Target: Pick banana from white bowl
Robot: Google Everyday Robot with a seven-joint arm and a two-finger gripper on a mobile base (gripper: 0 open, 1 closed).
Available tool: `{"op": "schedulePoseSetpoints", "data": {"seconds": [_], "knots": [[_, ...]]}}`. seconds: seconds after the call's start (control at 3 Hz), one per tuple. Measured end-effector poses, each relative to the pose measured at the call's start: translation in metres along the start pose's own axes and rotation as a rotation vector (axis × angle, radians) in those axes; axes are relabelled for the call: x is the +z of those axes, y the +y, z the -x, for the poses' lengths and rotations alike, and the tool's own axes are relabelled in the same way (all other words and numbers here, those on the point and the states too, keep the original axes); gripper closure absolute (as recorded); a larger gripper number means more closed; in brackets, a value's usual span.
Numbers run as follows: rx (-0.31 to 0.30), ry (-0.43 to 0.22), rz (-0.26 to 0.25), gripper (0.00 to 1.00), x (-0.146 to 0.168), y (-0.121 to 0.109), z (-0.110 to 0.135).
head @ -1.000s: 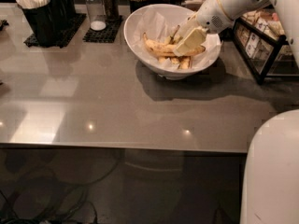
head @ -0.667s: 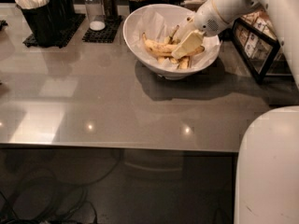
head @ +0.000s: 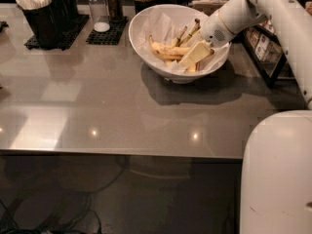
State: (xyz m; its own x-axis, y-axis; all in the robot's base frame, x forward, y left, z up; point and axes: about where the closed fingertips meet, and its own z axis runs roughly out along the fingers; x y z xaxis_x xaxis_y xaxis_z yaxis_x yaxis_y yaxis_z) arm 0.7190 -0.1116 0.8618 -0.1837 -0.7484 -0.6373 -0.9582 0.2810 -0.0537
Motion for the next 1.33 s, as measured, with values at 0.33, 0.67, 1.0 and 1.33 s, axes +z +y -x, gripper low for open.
{"op": "schedulePoseSetpoints", "data": {"seconds": [0.33, 0.67, 1.0, 1.33], "knots": [[0.004, 0.001, 0.005, 0.61, 0.000, 0.000, 0.000], [-0.001, -0.022, 0.004, 0.84, -0.004, 0.001, 0.002], [-0.032, -0.073, -0.012, 1.00, -0.022, 0.005, 0.012], [-0.065, -0.158, -0.011, 1.00, -0.048, 0.016, 0.024]]}}
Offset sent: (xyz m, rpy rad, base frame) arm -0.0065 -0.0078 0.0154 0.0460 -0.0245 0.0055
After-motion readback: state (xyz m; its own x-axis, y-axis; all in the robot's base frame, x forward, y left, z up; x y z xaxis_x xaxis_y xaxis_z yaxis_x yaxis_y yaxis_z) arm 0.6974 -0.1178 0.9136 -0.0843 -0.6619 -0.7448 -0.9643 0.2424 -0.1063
